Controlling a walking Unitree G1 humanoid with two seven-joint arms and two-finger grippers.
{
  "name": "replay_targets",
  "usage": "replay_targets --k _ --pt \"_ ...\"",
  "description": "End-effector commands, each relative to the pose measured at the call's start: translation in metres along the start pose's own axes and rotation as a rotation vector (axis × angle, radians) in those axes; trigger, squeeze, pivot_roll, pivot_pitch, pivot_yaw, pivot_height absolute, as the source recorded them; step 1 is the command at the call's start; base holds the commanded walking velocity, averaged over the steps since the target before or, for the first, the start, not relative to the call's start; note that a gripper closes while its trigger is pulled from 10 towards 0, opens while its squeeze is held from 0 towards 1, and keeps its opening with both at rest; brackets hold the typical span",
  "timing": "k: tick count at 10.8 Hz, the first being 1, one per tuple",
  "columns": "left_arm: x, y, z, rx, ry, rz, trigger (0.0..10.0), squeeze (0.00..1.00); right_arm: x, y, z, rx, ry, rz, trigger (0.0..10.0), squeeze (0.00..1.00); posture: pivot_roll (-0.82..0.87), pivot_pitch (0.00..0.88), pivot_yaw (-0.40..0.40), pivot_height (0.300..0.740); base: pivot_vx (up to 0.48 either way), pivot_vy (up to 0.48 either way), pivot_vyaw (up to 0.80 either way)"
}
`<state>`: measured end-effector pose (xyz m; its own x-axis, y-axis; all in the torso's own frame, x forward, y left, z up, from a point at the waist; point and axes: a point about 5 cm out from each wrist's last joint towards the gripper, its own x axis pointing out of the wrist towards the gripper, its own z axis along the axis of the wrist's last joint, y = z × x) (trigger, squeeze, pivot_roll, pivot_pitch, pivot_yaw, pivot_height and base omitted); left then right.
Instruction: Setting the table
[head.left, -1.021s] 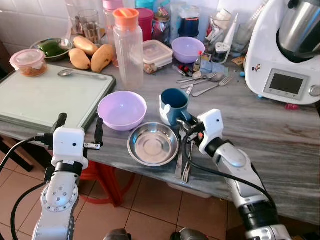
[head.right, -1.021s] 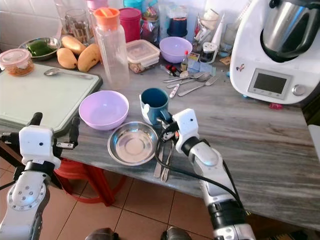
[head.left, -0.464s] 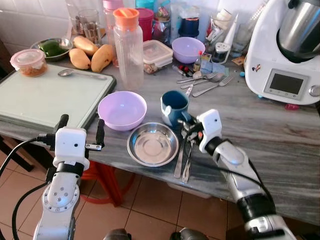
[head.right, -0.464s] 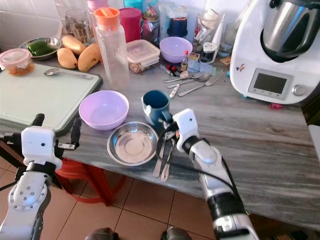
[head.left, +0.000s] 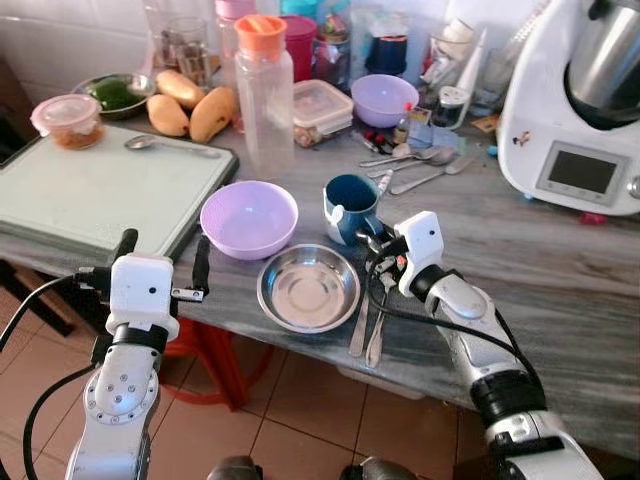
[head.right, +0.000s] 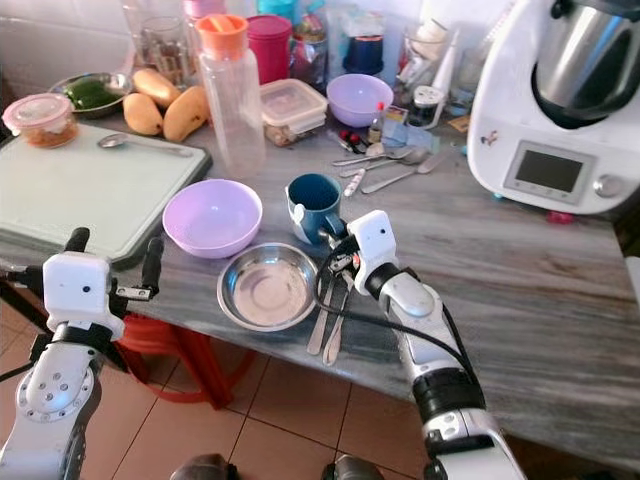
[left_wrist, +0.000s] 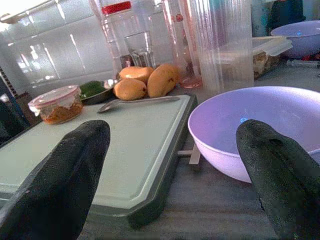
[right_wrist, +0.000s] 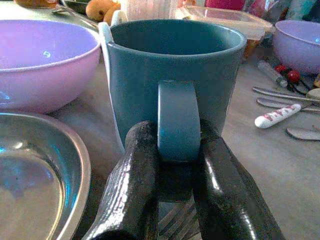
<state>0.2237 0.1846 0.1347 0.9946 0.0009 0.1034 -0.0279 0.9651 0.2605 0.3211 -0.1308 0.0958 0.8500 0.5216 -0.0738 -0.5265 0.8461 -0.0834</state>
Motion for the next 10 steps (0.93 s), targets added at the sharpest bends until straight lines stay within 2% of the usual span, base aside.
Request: replay_targets --k 1,2,3,6,10 --pt "-0.001 0.001 0.004 0.006 -0.009 -0.003 10.0 0.0 0.001 -0.003 0.002 0.003 -0.019 -0.002 10.0 0.0 0.12 0.0 -0.004 0.74 0.0 0.0 0.0" --pt "-0.001 0.0 0.004 0.006 -0.008 -0.003 10.0 0.0 0.0 -0.003 0.001 0.006 -0.018 -0.002 10.0 0.02 0.12 0.0 -0.004 0.74 0.0 0.0 0.0" --pt "-0.001 0.0 0.004 0.005 -0.006 -0.004 10.0 0.0 -0.001 -0.003 -0.002 0.01 -0.015 -0.007 10.0 0.98 0.12 0.0 -0.003 0.74 0.0 0.0 0.0" --pt "0.0 -0.001 0.004 0.003 -0.007 -0.006 10.0 0.0 -0.003 -0.005 -0.002 0.003 -0.02 -0.017 10.0 1.0 0.11 0.0 -0.005 0.74 0.0 0.0 0.0" --pt "0.002 -0.004 0.003 -0.004 -0.01 -0.004 10.0 0.0 -0.01 -0.007 0.013 -0.034 -0.095 -0.065 10.0 1.0 0.1 0.0 -0.014 0.74 0.0 0.0 0.0"
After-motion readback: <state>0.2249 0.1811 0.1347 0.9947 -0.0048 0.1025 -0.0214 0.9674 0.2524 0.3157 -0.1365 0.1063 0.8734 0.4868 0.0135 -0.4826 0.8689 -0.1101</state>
